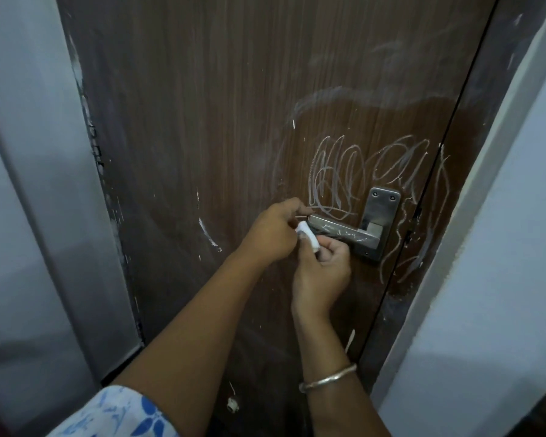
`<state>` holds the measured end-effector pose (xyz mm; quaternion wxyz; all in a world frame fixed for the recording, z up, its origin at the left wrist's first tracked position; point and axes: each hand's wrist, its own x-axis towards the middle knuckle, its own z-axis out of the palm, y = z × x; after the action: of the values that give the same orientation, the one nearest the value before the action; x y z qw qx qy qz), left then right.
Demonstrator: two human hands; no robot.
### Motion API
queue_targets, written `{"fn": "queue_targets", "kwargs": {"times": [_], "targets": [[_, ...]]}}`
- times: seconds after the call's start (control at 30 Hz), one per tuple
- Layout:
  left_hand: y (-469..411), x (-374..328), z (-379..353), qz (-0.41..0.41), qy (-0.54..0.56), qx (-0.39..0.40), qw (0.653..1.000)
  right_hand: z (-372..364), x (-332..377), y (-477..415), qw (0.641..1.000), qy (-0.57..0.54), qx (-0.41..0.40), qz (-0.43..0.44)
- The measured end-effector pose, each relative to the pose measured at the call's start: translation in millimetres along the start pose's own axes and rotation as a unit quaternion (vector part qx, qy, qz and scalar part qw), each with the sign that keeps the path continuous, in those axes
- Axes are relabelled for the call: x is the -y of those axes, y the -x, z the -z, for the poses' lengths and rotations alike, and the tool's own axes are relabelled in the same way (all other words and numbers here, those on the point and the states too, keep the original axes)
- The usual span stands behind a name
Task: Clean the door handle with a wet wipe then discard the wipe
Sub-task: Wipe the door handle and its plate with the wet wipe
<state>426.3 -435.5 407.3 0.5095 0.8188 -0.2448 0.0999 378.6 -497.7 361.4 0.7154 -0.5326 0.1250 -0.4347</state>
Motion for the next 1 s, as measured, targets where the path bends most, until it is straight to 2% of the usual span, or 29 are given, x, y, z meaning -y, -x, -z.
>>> {"fn": "queue_targets", "kwargs": {"times": [0.1,0.23,0.37,0.47,0.63,0.87,1.0], "targets": [[-0.5,-2.8,4.8,0.001,0.010,0.008,1.000,-17.7,1.9,-4.5,0.996,-0.056,-0.046,-0.055],[-1.3,-3.3,5.5,-0.005,0.007,0.000,1.000,-29.0,4.9,-8.8,0.982,-0.134,-0.111,-0.077],[-1.8,-2.0,5.4,0.009,0.005,0.022,1.000,-27.9,-1.1,-7.4,0.968,-0.160,-0.146,-0.126],[-2.1,-1.8,7.1,-0.004,-0.037,0.020,0.999,-25.9,-4.5,-4.3,0.955,-0.187,-0.152,-0.174],[-0.8,-9.5,8.5,0.001,-0.035,0.014,0.999,-29.9,1.6,-13.1,0.958,-0.196,-0.146,-0.151],[2.6,-11.8,6.2,0.014,-0.013,0.023,1.000,-24.9,-4.0,-7.8,0.958,-0.184,-0.140,-0.172],[5.1,-11.2,6.6,-0.019,-0.041,0.017,0.999,-29.7,-0.6,-11.7,0.964,-0.173,-0.138,-0.150]]}}
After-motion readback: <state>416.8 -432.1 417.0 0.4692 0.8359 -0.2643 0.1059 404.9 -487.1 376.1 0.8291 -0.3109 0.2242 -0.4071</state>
